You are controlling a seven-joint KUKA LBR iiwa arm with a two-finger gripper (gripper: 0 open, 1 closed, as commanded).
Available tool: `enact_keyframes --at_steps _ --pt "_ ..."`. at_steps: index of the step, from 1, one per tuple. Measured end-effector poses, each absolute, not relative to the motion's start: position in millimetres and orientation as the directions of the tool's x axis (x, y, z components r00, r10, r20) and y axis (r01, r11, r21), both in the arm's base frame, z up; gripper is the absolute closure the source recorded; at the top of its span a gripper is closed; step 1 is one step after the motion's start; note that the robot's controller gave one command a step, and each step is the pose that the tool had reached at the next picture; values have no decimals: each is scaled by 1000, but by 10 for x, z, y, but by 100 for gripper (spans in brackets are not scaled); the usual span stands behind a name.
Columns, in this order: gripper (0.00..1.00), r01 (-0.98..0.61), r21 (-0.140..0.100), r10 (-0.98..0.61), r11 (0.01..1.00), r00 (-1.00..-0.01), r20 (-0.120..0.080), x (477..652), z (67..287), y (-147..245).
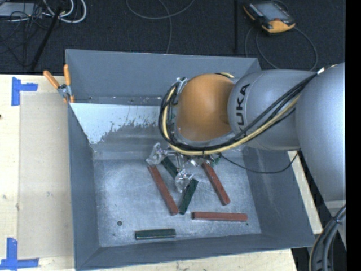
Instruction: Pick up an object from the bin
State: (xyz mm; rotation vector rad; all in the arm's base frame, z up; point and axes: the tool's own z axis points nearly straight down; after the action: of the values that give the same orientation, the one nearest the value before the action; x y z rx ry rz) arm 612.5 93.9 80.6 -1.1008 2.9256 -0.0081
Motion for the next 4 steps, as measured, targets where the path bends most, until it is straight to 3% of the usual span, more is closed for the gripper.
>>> enact_keyframes --at_steps 1,2,3,4 --pt "0 -785 -13 -785 619 -619 -9 6151 889 989" --pt "0 -953 -1 -953 302 -302 -2 6145 853 1160" --pt "100 -1000 -3 -1000 -14 14 8 6212 806 964" --pt "100 -1000 -3 -1000 -14 14 8 6213 806 962"
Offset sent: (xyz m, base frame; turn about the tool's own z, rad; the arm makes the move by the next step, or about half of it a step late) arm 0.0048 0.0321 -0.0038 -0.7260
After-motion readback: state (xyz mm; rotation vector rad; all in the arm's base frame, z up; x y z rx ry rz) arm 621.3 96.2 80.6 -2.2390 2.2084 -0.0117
